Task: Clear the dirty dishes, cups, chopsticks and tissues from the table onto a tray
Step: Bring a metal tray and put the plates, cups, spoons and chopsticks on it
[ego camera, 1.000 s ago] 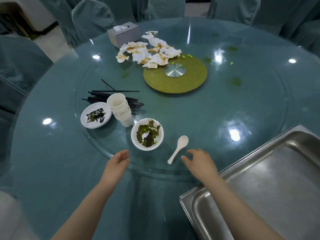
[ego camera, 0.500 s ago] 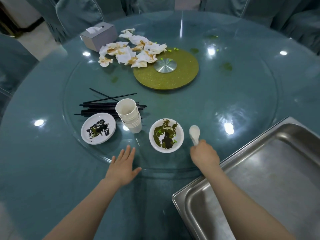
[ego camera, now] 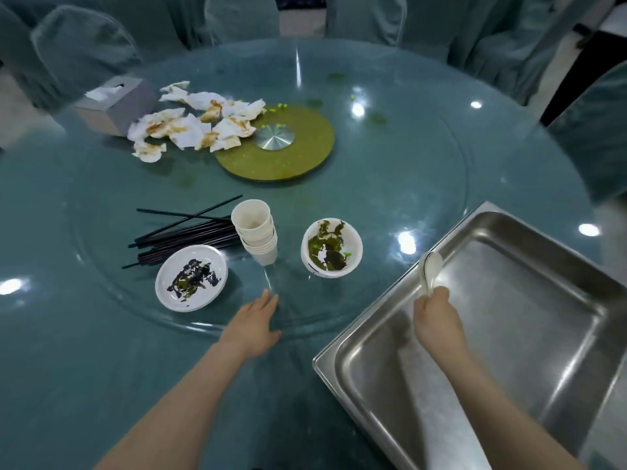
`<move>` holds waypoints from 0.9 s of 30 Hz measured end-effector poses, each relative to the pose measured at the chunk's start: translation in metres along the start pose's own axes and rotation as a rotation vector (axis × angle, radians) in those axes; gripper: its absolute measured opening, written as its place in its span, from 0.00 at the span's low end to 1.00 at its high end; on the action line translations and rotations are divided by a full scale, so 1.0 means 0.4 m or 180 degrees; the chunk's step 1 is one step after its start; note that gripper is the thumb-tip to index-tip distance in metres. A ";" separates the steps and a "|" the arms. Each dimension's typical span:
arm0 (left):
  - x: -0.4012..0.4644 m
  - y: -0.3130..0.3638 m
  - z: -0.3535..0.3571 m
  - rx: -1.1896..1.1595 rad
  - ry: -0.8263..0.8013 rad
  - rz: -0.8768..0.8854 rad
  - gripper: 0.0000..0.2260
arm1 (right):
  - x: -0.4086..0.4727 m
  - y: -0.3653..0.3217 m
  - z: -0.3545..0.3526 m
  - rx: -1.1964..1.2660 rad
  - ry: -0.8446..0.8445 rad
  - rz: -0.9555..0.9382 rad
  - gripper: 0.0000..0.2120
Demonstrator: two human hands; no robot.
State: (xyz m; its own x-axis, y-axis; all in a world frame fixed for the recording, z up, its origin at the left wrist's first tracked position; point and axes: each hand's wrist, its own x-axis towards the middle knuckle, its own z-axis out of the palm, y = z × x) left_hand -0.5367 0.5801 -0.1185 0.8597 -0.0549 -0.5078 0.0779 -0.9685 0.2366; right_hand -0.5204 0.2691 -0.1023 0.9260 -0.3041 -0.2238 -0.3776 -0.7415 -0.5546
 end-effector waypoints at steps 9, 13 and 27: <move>0.031 0.077 0.002 -0.0114 -0.0228 0.0193 0.34 | -0.053 0.148 0.039 -0.0858 -0.0472 0.0472 0.04; 0.045 0.097 0.006 -0.0112 -0.0277 0.0275 0.34 | -0.037 0.132 0.000 -0.1135 -0.0216 0.0254 0.16; 0.089 0.153 0.022 -0.0191 -0.0289 0.0497 0.34 | 0.177 -0.141 -0.018 0.0462 -0.0020 -0.0199 0.20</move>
State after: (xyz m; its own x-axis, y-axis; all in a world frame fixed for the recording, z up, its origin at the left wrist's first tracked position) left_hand -0.5058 0.5167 -0.1292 0.8149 -0.2276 -0.5331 -0.0206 -0.9305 0.3658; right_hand -0.4337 0.2848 -0.0810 0.9478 -0.2560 -0.1900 -0.3153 -0.6644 -0.6776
